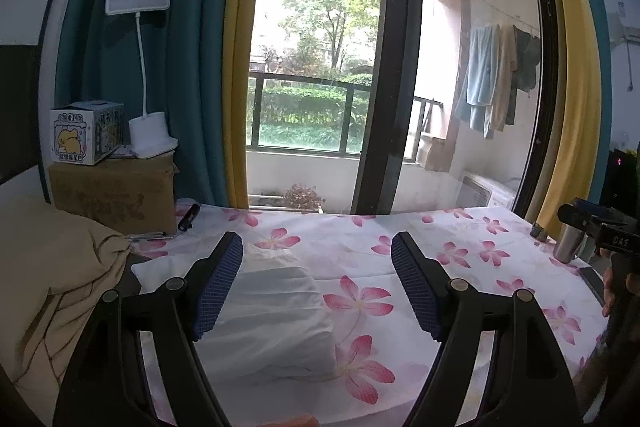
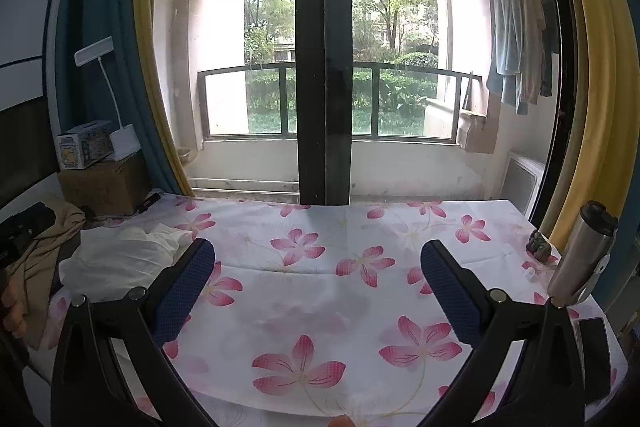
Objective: Fold large clothes
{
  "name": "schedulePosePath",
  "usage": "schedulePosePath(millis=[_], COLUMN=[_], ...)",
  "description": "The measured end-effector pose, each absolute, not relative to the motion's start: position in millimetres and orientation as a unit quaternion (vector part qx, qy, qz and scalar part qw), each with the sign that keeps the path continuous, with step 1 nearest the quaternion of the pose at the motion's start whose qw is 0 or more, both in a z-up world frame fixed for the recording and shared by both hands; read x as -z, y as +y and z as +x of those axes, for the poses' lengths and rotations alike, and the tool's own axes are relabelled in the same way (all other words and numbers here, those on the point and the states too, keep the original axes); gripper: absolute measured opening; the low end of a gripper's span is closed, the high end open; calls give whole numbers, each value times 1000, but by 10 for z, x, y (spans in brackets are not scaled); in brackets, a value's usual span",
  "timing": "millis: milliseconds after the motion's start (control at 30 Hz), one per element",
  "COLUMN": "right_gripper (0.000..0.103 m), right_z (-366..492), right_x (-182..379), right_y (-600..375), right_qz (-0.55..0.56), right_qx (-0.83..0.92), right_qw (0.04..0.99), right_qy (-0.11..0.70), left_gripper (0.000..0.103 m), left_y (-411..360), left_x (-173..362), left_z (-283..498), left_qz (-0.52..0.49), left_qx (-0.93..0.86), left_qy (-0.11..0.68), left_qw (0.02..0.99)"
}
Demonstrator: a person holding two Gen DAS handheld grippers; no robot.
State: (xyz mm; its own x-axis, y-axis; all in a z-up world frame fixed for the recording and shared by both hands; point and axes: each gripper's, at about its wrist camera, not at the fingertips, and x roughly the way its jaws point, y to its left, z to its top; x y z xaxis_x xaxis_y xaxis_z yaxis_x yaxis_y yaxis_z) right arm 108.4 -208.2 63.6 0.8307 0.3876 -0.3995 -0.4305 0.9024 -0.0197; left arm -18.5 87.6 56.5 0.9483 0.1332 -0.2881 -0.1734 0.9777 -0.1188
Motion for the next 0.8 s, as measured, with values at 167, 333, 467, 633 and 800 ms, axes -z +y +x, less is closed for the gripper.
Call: schedulePosePath(millis=[167,333,467,633,800], right_gripper=[102,102,102,102,102], right_z=[1114,1123,1135,1117,1110], right_x=[-615,-609,-598,-593,-592], right_y=[-2101,-2099,-2098,-2097,-2102], right_qz=[-54,-55,-56,-56,-55], right_qx=[-213,-213,-214,-215,-213], right_qw=[955,954,954,954,955], right_qy=[201,202,203,202,201], left_gripper=[80,80,80,80,80], left_y=[856,859,869,863,858], left_x=[-558,-558,-556,-539,-536], left_z=[-170,-172,-167,-166,-179], left_qz=[-75,-77,-80,-80,-82], left_qx=[-79,-83,-81,-81,-81], left_qy=[139,137,138,141,140], left_qw=[984,984,984,984,983])
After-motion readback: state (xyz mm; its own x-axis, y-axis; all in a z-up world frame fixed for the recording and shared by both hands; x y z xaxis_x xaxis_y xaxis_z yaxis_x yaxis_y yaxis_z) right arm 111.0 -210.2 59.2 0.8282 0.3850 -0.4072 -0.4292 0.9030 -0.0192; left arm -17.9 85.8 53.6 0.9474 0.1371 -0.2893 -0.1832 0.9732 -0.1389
